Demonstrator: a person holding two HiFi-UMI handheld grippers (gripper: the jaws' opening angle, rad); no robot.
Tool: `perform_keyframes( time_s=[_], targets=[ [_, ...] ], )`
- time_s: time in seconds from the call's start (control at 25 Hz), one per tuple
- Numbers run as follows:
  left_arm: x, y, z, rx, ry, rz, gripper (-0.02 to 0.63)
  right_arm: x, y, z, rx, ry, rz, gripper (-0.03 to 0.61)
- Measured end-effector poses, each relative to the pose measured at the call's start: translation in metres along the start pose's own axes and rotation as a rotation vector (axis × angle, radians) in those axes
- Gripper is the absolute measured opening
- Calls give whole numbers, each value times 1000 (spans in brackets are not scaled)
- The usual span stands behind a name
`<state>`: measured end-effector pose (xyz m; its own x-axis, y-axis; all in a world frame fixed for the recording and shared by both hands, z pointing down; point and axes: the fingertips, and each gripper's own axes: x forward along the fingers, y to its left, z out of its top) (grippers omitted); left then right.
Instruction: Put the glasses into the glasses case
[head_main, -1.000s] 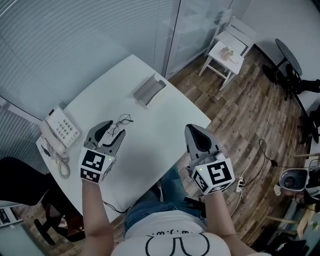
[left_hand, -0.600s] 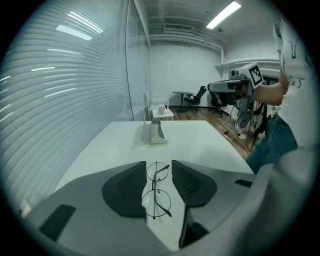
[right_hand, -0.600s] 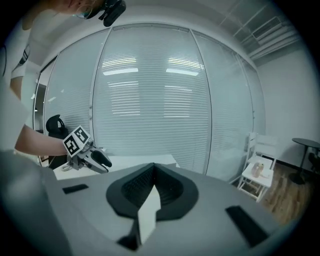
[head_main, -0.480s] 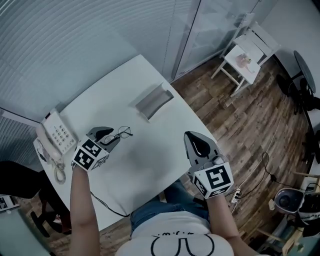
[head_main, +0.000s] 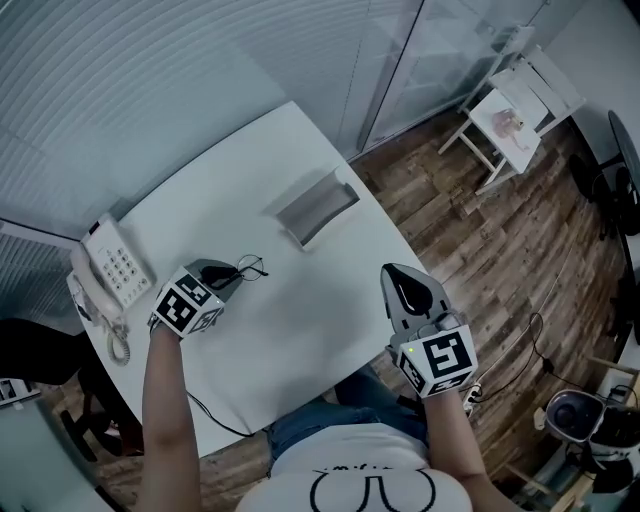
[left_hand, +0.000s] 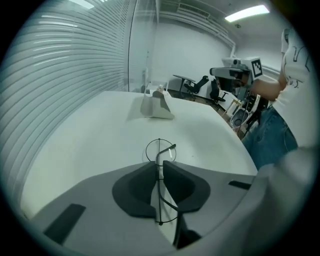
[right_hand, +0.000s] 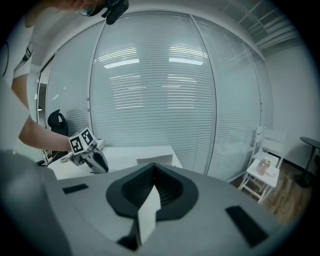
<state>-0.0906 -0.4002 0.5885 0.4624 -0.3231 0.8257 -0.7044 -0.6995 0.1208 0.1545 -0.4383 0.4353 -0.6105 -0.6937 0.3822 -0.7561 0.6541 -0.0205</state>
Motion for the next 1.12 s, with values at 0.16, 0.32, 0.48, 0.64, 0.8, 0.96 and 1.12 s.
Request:
perform_keyframes(
  time_s=[0.16,0.32,0.48,0.64,0.8,0.96,1.12],
  targets=[
    [-3,2,-1,-9,0,33,32,1,5,-1,-3,1,14,11],
    [-14,-4,3,-16,-44,85,23,-4,14,5,-10,-18,18,11],
    [-36,-12,22,6,-125,133,21,-12,32,13,-14,-45,18,11],
    [-57,-21,48,49,-195,163,21,-21,51,18,-20,-69,20,11],
    [-68,-31,75,91,-252,170,21,-29,63,21,-24,-86,12,11],
    [-65,-42,107,140,-290,160,21,-36,63,22,-27,-96,-4,11],
    [-47,-46,138,136,-311,152,21,-42,50,20,-22,-98,-26,11]
  ],
)
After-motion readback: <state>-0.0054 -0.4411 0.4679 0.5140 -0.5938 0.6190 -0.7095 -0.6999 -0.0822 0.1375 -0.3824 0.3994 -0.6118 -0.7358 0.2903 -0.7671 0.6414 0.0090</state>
